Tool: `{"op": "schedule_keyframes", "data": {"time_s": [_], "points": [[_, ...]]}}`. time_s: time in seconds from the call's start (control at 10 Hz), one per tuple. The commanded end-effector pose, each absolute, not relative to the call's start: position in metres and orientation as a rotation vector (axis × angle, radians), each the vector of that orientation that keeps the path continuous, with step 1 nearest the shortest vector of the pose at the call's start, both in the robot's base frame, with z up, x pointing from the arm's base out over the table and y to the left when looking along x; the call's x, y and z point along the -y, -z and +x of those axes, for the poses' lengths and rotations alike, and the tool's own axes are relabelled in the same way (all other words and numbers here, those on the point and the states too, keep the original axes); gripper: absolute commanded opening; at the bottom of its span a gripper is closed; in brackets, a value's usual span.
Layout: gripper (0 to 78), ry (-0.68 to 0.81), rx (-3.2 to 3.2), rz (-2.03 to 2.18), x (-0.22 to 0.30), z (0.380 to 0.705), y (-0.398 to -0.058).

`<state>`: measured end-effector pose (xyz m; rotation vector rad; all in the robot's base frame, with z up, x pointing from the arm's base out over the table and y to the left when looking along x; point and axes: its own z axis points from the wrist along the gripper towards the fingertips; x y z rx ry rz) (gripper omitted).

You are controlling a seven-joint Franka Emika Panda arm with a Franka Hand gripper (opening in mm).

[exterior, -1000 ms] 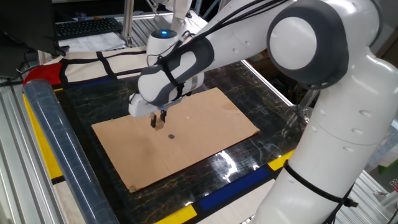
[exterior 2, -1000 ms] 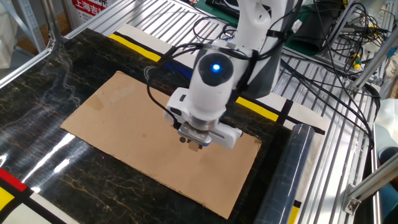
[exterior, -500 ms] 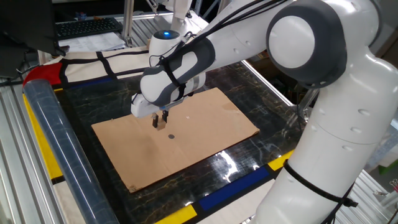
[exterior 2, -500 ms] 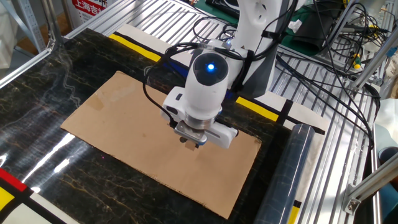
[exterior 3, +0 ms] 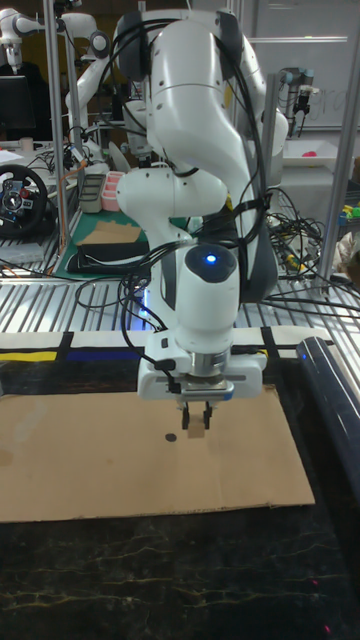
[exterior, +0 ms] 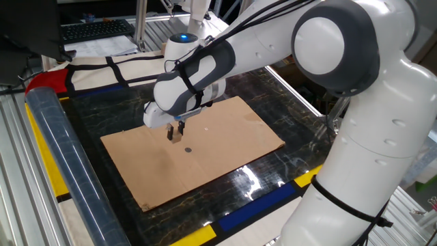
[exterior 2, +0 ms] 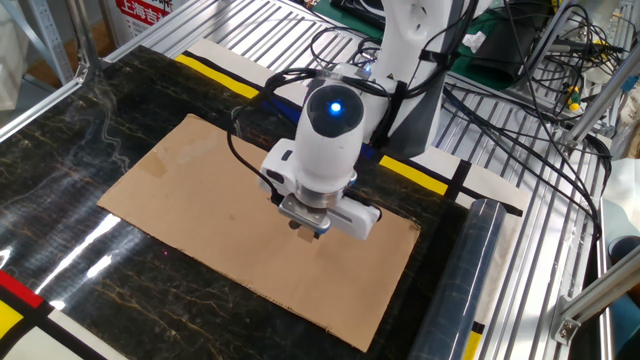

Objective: Grab the block and place it at the designated location

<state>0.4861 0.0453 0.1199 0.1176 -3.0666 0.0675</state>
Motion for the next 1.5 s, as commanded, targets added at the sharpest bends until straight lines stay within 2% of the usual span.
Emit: {"op": "schedule_keyframes", "data": {"time_s": [0.1, 0.7, 1.0, 1.2, 1.5], "points": [[1.1, -0.014, 3.086, 0.125, -0.045, 0.487, -0.121], [1.1, -0.025, 3.086, 0.116, -0.043, 0.484, -0.12], [1.1, -0.019, 3.086, 0.138, -0.025, 0.467, -0.118], [1.1, -0.023, 3.082, 0.146, 0.007, 0.445, -0.113], [1.1, -0.009, 3.081, 0.166, 0.031, 0.437, -0.107]]}}
